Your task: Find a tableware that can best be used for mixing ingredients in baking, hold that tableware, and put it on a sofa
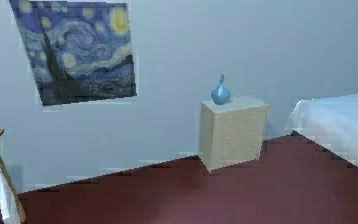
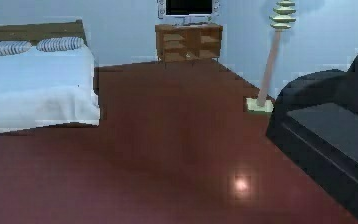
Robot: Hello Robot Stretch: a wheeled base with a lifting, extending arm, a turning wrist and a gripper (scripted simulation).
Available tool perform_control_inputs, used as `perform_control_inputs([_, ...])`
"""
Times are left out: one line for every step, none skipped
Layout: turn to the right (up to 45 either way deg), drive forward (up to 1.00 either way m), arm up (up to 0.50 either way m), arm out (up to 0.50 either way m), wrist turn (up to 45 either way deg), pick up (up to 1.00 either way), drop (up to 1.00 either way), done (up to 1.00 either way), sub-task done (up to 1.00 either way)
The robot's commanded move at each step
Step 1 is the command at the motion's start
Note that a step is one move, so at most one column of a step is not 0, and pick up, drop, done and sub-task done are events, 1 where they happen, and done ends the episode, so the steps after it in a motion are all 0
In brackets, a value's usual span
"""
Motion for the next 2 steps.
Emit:
perform_control_inputs([0.0,0.25,0.00,0.00,0.0,0.00,0.00,0.00,0.00])
perform_control_inputs([-18.0,0.00,0.00,0.00,0.0,0.00,0.00,0.00,0.00])
